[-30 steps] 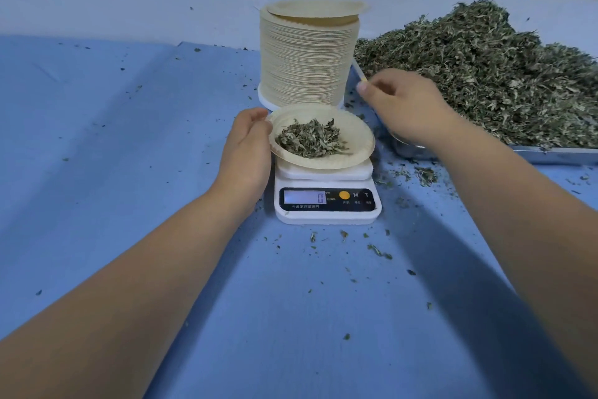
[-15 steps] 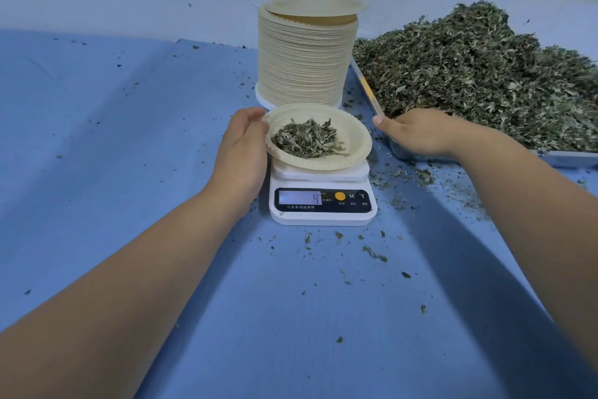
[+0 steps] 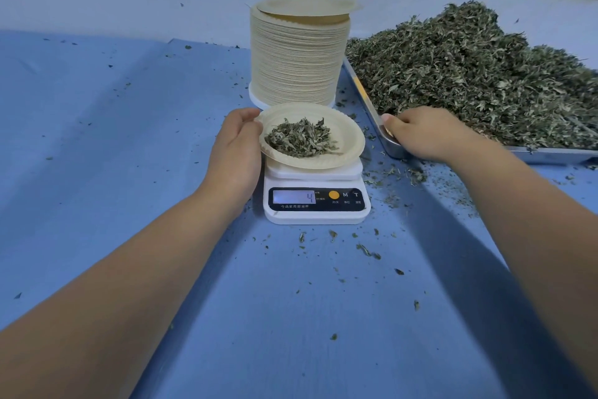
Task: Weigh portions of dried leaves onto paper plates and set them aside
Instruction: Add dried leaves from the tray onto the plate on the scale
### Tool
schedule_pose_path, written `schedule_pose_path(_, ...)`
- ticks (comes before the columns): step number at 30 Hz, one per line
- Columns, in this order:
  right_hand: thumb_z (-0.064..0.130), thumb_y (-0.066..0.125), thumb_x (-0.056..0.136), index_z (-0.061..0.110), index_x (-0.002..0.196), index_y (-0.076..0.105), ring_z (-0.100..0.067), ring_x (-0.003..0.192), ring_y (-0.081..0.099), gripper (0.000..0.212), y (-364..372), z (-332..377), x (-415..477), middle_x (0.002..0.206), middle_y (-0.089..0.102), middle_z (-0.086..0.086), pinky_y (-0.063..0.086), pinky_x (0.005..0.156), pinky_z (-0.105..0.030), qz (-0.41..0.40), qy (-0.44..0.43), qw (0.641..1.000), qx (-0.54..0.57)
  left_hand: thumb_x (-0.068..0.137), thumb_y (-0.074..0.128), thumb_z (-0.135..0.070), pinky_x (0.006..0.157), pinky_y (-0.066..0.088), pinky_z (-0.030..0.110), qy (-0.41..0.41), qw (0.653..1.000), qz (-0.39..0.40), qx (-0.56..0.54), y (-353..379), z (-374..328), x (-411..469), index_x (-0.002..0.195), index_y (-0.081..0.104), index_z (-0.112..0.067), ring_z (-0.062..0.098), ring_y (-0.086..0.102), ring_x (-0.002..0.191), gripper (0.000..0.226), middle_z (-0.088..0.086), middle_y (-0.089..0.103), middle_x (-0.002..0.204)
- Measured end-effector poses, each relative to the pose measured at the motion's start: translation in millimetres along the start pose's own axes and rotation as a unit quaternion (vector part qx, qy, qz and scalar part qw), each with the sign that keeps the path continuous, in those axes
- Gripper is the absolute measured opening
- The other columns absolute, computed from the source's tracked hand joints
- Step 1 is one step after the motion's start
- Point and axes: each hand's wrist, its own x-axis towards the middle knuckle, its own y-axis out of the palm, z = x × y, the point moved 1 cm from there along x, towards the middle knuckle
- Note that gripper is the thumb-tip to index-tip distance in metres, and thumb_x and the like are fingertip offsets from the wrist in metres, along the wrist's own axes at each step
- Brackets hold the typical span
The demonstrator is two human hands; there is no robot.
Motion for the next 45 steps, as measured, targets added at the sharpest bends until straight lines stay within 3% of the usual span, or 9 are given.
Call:
schedule_pose_path(5, 0.059, 0.032, 0.101, 0.013, 0.068, 0.054, -0.029, 0.060, 0.057, 0.060, -8.1, 4.9, -2.0, 0.062, 0.058, -0.007, 0.042, 0.055, -0.030, -0.091, -0.004, 0.995, 0.028, 0.084, 0.043, -0.033, 0.100, 0.050, 0.040, 0.001, 1.000, -0.001, -0.003, -1.5, 0.7, 0.7, 0.102, 0.061, -0.040, 0.002, 0.061, 0.103, 0.027, -0.021, 0.064, 0.107)
schedule_pose_path(8, 0.070, 0.019, 0.098, 0.013, 0.105, 0.065, -0.037, 0.100, 0.062, 0.073, -16.1, -10.0, -2.9, 0.104, 0.067, -0.016, 0.052, 0.083, -0.046, -0.018, 0.091, 0.993, -0.072, 0.082, 0.044, -0.033, 0.101, 0.049, 0.041, 0.001, 1.000, 0.000, -0.007, -1.2, 1.4, 1.2, 0.103, 0.062, -0.039, 0.004, 0.062, 0.106, 0.028, -0.019, 0.064, 0.108)
schedule_pose_path(11, 0.069, 0.018, 0.099, 0.005, 0.146, 0.045, -0.041, 0.134, 0.045, 0.084, -13.3, -13.0, -0.1, 0.151, 0.044, -0.021, 0.040, 0.106, -0.048, 0.090, 0.161, 0.979, -0.087, 0.082, 0.044, -0.034, 0.102, 0.049, 0.040, -0.001, 1.000, -0.001, -0.001, 0.4, 1.5, 1.3, 0.103, 0.062, -0.041, 0.002, 0.061, 0.105, 0.028, -0.025, 0.062, 0.104)
schedule_pose_path(17, 0.061, 0.028, 0.101, 0.011, 0.095, 0.065, -0.028, 0.078, 0.058, 0.062, -8.4, 3.0, 6.2, 0.092, 0.066, -0.013, 0.045, 0.066, -0.035, 0.013, 0.075, 0.996, -0.045, 0.083, 0.044, -0.033, 0.096, 0.052, 0.035, -0.003, 1.000, -0.005, -0.006, -0.2, 2.0, 1.4, 0.100, 0.062, -0.041, -0.008, 0.062, 0.088, 0.026, -0.025, 0.065, 0.098)
schedule_pose_path(22, 0.071, 0.017, 0.097, 0.018, 0.088, 0.051, -0.032, 0.092, 0.056, 0.063, -2.1, 19.4, 0.3, 0.087, 0.056, -0.004, 0.050, 0.090, -0.048, 0.044, 0.041, 0.997, -0.058, 0.088, 0.044, -0.029, 0.095, 0.053, 0.036, 0.003, 1.000, -0.008, -0.001, -1.9, 2.8, 2.2, 0.101, 0.061, -0.041, -0.011, 0.062, 0.083, 0.024, -0.022, 0.065, 0.101)
schedule_pose_path(28, 0.058, 0.035, 0.102, 0.012, 0.062, 0.049, -0.026, 0.051, 0.048, 0.062, 3.2, 18.2, 1.2, 0.054, 0.049, -0.007, 0.045, 0.056, -0.033, -0.023, 0.017, 0.998, 0.052, 0.084, 0.045, -0.032, 0.101, 0.050, 0.042, -0.002, 1.000, -0.007, -0.008, -0.8, 2.2, 1.8, 0.099, 0.062, -0.040, 0.005, 0.063, 0.104, 0.025, -0.020, 0.066, 0.105)
schedule_pose_path(34, 0.053, 0.049, 0.100, 0.018, 0.054, 0.037, -0.025, 0.047, 0.036, 0.059, -5.7, 9.6, 9.0, 0.047, 0.036, -0.001, 0.025, 0.052, -0.031, -0.142, 0.050, 0.985, 0.088, 0.084, 0.044, -0.033, 0.101, 0.050, 0.042, -0.003, 1.000, -0.005, -0.009, -1.3, 3.5, 1.9, 0.102, 0.062, -0.040, 0.005, 0.063, 0.105, 0.027, -0.020, 0.066, 0.106)
schedule_pose_path(40, 0.050, 0.046, 0.102, 0.009, 0.061, 0.049, -0.024, 0.044, 0.038, 0.058, -16.0, 18.8, 9.5, 0.050, 0.046, -0.008, 0.041, 0.053, -0.038, -0.255, 0.009, 0.959, 0.125, 0.084, 0.045, -0.034, 0.102, 0.049, 0.043, -0.003, 1.000, -0.010, -0.012, -1.1, 4.0, 3.5, 0.104, 0.062, -0.039, 0.005, 0.061, 0.107, 0.027, -0.022, 0.064, 0.107)
schedule_pose_path(45, 0.048, 0.042, 0.103, 0.014, 0.061, 0.045, -0.017, 0.045, 0.032, 0.054, -39.5, 45.7, 17.8, 0.051, 0.041, 0.000, 0.024, 0.048, -0.033, -0.320, -0.032, 0.936, 0.143, 0.083, 0.045, -0.035, 0.102, 0.049, 0.042, -0.004, 1.000, -0.011, -0.014, -0.6, 5.4, 4.4, 0.104, 0.062, -0.040, 0.003, 0.061, 0.106, 0.028, -0.026, 0.063, 0.103)
